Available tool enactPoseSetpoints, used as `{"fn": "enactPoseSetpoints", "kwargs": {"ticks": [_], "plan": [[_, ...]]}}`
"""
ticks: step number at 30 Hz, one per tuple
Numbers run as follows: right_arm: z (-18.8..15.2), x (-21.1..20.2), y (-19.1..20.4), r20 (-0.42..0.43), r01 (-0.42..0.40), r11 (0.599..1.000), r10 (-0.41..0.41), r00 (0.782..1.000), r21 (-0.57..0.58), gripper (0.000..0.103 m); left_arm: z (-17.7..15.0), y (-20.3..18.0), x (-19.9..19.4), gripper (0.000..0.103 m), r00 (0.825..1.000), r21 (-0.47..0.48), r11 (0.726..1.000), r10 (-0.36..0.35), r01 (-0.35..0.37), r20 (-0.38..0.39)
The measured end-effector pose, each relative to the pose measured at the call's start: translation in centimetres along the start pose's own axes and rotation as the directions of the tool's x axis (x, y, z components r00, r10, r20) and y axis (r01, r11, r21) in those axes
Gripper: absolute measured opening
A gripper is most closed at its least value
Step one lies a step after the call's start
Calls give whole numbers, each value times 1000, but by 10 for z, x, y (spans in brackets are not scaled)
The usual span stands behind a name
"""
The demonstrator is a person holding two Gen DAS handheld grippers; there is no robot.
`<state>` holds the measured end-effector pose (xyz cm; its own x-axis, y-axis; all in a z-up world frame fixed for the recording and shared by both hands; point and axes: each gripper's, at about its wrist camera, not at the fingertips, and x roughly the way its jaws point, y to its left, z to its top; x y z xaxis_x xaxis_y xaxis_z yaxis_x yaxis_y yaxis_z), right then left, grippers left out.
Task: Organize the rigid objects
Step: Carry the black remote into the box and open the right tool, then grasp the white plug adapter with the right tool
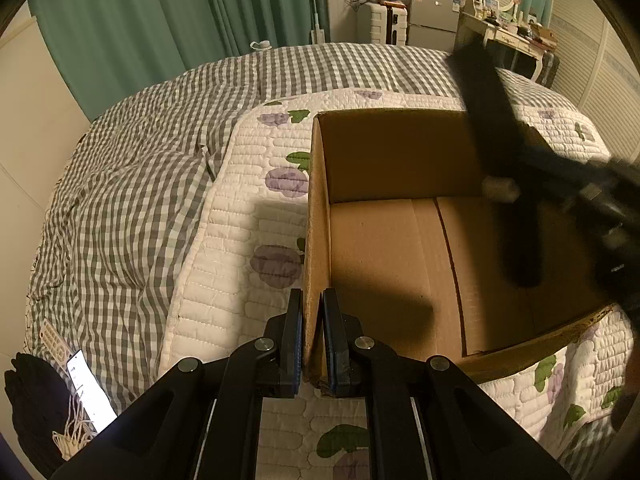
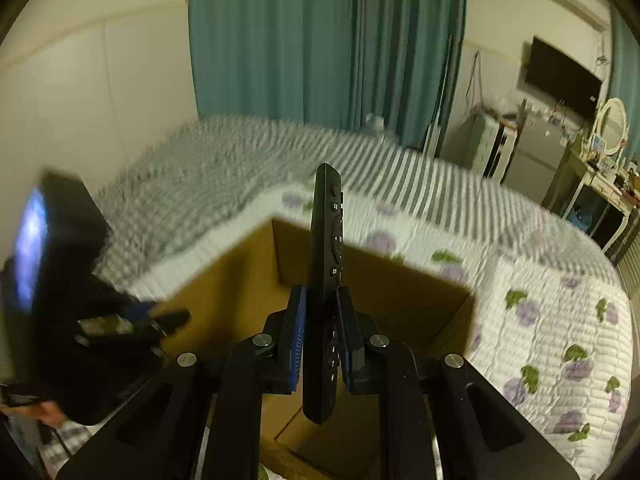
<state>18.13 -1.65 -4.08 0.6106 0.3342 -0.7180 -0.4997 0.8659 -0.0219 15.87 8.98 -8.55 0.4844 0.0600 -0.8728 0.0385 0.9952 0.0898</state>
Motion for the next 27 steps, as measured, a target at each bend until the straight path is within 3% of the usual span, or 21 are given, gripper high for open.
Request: {"fn": "enactPoseSetpoints", "kwargs": {"ticks": [4,5,11,12,13,14,16,19,24,27], "plan": [[-16,13,-6,-54,7,1000,-6,998,4,12,-1,0,0,9,1000,-1,1000,0,0,2],[-18,15,-7,-59,6,1000,-6,998,4,6,-1,0,0,9,1000,-1,1000,-1,1,2],[-20,10,-16,-23,-10,1000,10,1000,26,7,-2,0,1,9,1000,-2,1000,2,-2,-1],[-20,4,-19,-12,-3,999,3,1000,34,9,-1,0,1,9,1000,-3,1000,-1,1,-1],[-19,0,-23,-3,5,999,-5,1000,40,23,-1,0,1,9,1000,-2,1000,-2,2,-1],[-18,-5,-26,8,11,999,-12,1000,47,49,-1,0,1,9,1000,-2,1000,-2,2,-1],[-22,-25,-43,50,38,996,-43,998,85,68,-1,0,1,9,1000,-1,1000,-2,2,0],[-30,-50,-73,61,96,987,-104,993,127,68,-2,0,1,9,1000,-2,1000,-3,3,-1],[-61,-89,-125,34,255,949,-265,964,184,72,-1,0,1,9,1000,-2,1000,-2,2,-1],[-90,-100,-147,-21,292,933,-294,956,209,72,-1,-1,1,9,1000,-1,1000,1,-1,-2]]}}
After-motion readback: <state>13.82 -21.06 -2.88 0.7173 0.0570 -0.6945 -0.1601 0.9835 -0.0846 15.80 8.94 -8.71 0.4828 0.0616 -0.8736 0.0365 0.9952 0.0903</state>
